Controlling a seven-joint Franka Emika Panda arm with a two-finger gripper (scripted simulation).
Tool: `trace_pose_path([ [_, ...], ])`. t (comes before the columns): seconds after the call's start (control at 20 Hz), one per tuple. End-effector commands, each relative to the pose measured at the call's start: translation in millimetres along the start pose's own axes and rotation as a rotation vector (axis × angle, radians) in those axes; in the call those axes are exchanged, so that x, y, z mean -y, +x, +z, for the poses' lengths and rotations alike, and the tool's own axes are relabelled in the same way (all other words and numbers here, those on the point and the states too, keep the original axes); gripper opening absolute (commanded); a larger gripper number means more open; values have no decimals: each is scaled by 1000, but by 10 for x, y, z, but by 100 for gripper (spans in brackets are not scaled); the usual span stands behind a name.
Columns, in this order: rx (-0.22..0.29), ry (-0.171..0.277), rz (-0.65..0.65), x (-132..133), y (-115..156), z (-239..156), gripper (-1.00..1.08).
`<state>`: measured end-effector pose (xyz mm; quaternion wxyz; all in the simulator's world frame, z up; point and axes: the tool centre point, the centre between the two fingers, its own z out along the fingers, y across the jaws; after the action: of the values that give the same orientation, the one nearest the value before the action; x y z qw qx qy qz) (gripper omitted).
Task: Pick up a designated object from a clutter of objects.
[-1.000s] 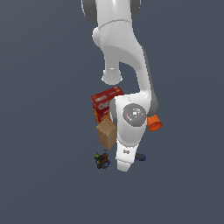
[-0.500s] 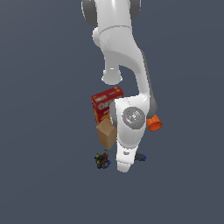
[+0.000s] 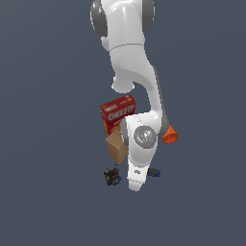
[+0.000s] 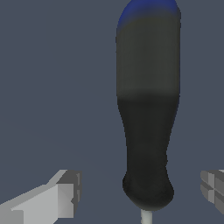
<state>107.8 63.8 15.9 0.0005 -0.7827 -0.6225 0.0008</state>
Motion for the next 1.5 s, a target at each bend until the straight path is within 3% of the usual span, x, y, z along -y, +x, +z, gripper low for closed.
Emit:
trace_pose_path([
  [0.0, 0, -2, 0, -9, 3, 6, -100],
  [0.8, 0, -2, 0, 26, 0, -64, -100],
  [1.45, 1, -2, 0, 354, -21, -713, -100],
])
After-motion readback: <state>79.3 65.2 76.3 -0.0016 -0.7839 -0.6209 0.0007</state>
